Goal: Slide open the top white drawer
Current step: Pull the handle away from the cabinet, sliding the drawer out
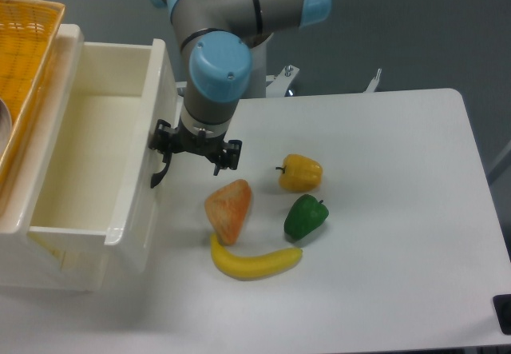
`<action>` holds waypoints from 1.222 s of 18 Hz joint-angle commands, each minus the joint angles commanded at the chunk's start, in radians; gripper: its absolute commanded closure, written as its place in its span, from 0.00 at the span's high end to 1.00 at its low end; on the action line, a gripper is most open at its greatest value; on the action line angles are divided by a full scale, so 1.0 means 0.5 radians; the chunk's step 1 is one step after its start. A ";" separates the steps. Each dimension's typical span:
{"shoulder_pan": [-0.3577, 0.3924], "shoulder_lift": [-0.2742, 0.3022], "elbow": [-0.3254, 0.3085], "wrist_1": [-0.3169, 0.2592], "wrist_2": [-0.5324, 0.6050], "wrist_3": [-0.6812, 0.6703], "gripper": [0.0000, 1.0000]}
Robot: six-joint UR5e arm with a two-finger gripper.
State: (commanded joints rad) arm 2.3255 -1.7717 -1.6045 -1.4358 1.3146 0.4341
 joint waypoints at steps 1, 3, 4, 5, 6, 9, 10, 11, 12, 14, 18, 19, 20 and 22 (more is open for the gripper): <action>0.003 0.000 0.000 0.000 0.000 0.000 1.00; 0.012 0.000 0.000 0.000 0.000 -0.003 1.00; 0.012 0.000 0.000 0.000 0.000 -0.003 1.00; 0.012 0.000 0.000 0.000 0.000 -0.003 1.00; 0.015 0.000 0.000 0.000 0.000 -0.003 1.00; 0.018 -0.003 0.000 0.003 -0.003 -0.012 1.00; 0.018 -0.003 0.000 0.003 0.000 -0.006 1.00; 0.018 -0.006 0.000 0.006 0.000 -0.006 1.00; 0.018 -0.006 0.000 0.009 0.000 -0.003 1.00; 0.025 -0.006 0.000 0.003 0.000 -0.003 1.00; 0.043 -0.006 -0.009 0.000 0.000 -0.003 1.00; 0.043 -0.006 -0.012 0.000 0.000 0.000 1.00; 0.043 -0.006 -0.012 0.000 0.000 -0.003 1.00; 0.043 -0.006 -0.009 -0.003 -0.003 0.000 1.00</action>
State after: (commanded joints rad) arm 2.3470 -1.7748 -1.6092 -1.4373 1.3131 0.4341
